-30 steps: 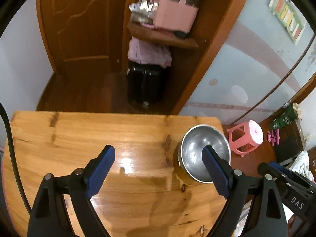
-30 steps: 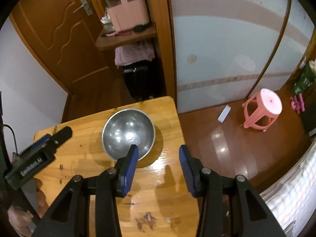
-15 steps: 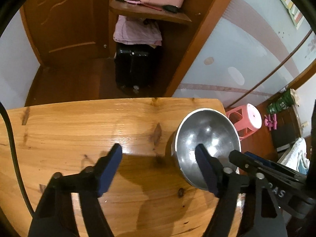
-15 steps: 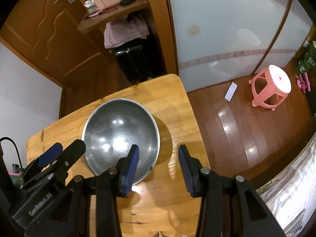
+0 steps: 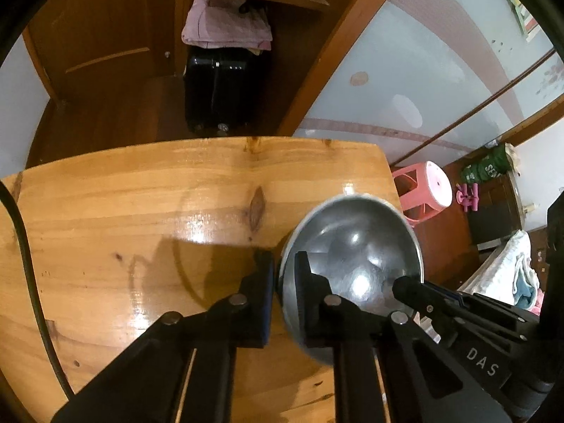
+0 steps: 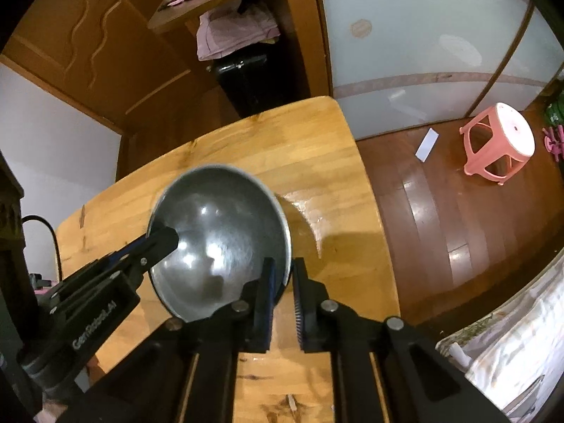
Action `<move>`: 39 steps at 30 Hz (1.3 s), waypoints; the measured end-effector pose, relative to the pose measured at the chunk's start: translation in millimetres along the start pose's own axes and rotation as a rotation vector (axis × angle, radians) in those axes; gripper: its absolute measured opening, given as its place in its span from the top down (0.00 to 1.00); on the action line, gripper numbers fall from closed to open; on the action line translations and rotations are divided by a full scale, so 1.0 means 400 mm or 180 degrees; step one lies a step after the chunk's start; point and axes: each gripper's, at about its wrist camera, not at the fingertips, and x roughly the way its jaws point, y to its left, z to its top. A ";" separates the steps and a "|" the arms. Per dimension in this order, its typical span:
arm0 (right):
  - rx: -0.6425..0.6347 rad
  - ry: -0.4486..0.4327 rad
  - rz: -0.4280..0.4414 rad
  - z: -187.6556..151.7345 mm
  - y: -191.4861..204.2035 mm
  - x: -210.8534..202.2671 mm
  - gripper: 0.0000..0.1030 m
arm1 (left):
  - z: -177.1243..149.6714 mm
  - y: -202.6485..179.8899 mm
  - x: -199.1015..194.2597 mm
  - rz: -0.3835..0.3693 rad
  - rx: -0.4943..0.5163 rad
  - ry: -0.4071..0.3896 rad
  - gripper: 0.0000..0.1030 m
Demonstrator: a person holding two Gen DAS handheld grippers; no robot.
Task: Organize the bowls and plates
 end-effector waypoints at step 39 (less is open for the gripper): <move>-0.0125 0.0116 0.0343 -0.235 0.041 -0.234 0.95 | -0.230 -0.057 -0.299 -0.0018 0.0348 0.0364 0.92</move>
